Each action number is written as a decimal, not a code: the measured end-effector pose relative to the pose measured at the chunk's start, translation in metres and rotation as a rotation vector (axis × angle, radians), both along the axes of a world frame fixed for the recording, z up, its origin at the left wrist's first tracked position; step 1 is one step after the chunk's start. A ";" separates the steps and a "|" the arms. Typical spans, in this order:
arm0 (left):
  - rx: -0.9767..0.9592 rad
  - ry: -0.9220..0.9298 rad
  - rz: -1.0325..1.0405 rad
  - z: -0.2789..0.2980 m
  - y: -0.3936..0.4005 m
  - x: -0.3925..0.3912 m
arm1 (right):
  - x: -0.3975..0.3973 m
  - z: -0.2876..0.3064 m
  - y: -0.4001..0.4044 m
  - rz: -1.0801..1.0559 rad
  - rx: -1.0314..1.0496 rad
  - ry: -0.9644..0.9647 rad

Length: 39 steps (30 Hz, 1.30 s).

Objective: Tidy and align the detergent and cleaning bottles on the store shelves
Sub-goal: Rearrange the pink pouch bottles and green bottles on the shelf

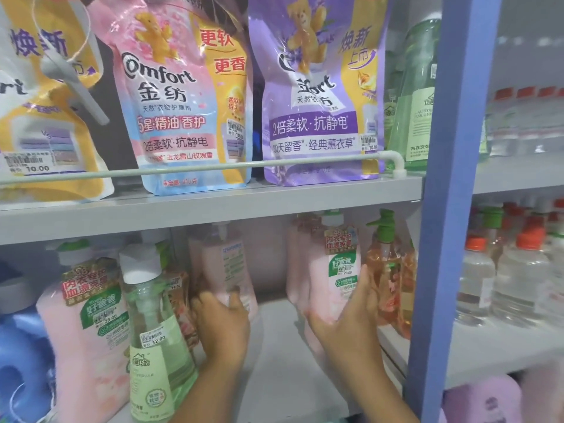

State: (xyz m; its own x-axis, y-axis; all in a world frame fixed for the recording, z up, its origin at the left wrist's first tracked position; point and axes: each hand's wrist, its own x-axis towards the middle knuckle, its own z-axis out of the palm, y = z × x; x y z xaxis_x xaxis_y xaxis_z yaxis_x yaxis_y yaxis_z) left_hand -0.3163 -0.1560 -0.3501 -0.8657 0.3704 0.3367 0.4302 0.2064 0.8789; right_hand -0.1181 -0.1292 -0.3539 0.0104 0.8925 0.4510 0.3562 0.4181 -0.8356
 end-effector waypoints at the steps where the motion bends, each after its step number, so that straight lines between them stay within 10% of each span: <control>1: 0.017 0.005 -0.006 -0.002 -0.001 -0.002 | 0.002 0.000 0.003 -0.005 0.008 0.008; 19: 0.127 -0.132 -0.343 -0.005 -0.016 -0.011 | 0.009 -0.005 0.024 0.038 0.008 -0.055; 30: -0.070 0.277 -0.213 0.001 -0.041 0.050 | 0.011 -0.010 0.028 0.063 0.020 -0.007; 35: 0.218 0.095 -0.489 0.005 -0.049 0.048 | 0.011 -0.011 0.030 0.073 0.001 0.046; 39: 0.008 -0.138 -0.818 0.028 -0.042 0.033 | 0.011 -0.012 0.031 0.091 -0.015 0.118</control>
